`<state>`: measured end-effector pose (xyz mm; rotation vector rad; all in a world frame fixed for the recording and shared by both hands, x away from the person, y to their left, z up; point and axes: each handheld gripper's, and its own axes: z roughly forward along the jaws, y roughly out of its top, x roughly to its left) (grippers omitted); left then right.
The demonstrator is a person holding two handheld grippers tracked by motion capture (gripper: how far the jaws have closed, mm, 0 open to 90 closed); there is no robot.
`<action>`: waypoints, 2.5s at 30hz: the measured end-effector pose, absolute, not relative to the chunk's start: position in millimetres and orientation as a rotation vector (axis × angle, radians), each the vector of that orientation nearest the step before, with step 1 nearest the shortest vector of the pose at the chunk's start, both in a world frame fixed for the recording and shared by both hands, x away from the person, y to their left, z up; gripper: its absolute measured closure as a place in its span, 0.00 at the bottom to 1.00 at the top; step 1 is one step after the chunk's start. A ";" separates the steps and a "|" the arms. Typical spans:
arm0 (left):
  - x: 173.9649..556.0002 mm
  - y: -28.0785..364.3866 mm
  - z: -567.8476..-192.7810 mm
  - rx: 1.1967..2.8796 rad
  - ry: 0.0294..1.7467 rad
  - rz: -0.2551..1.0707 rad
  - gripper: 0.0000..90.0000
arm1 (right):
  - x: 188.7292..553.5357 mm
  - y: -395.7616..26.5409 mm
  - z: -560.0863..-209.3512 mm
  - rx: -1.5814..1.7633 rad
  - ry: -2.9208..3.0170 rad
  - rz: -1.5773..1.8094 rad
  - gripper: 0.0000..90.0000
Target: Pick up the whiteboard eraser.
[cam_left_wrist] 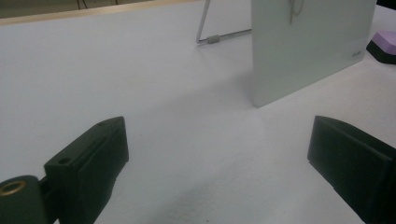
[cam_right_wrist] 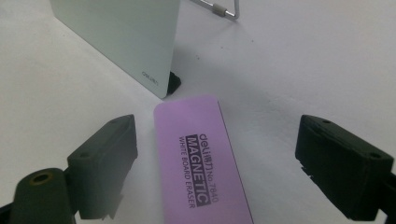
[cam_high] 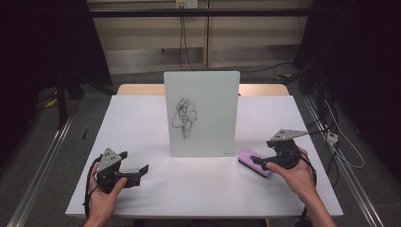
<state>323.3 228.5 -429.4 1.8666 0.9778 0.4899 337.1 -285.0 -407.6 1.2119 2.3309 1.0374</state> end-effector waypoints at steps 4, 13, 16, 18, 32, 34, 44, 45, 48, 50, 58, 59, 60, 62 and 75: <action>323.4 227.6 -430.3 1.862 0.983 0.483 0.06 | 343.3 -284.8 -409.1 1.213 2.372 1.033 0.14; 323.3 227.9 -431.4 1.878 0.984 0.479 0.06 | 354.6 -280.3 -411.7 1.172 2.488 0.941 0.28; 323.0 228.5 -431.6 1.874 0.992 0.477 0.06 | 357.2 -276.8 -409.8 1.139 2.550 0.881 0.28; 322.9 228.2 -431.1 1.875 0.991 0.479 0.06 | 360.6 -273.2 -407.4 1.130 2.604 0.831 0.29; 323.8 226.2 -433.1 1.899 0.982 0.456 0.06 | 377.3 -264.7 -409.2 1.070 2.862 0.595 0.35; 323.9 226.1 -433.1 1.899 0.981 0.456 0.06 | 378.6 -262.7 -412.0 1.051 2.890 0.556 0.36; 323.6 226.8 -432.9 1.896 0.982 0.456 0.06 | 380.6 -256.8 -415.7 1.002 2.919 0.495 0.44; 323.6 226.7 -433.0 1.896 0.982 0.455 0.06 | 380.2 -256.2 -415.3 0.991 2.923 0.483 0.44; 323.5 226.5 -433.1 1.899 0.980 0.454 0.06 | 379.9 -255.9 -414.7 0.990 2.923 0.478 0.46; 323.6 226.6 -433.1 1.899 0.980 0.454 0.06 | 379.2 -255.9 -414.4 0.990 2.922 0.475 0.46; 323.3 226.6 -433.3 1.898 0.983 0.454 0.06 | 374.1 -253.4 -410.9 1.006 2.913 0.480 0.46; 323.2 226.8 -433.3 1.899 0.984 0.455 0.06 | 373.4 -253.6 -410.1 1.006 2.909 0.486 0.46; 323.3 227.5 -433.2 1.905 0.979 0.458 0.06 | 372.7 -253.9 -409.4 1.010 2.900 0.493 0.46; 323.1 228.2 -432.9 1.905 0.981 0.461 0.06 | 370.9 -255.4 -406.6 1.026 2.892 0.513 0.46; 324.7 231.2 -438.0 1.896 1.017 0.418 0.06 | 355.8 -269.4 -391.8 1.078 2.746 0.788 0.46</action>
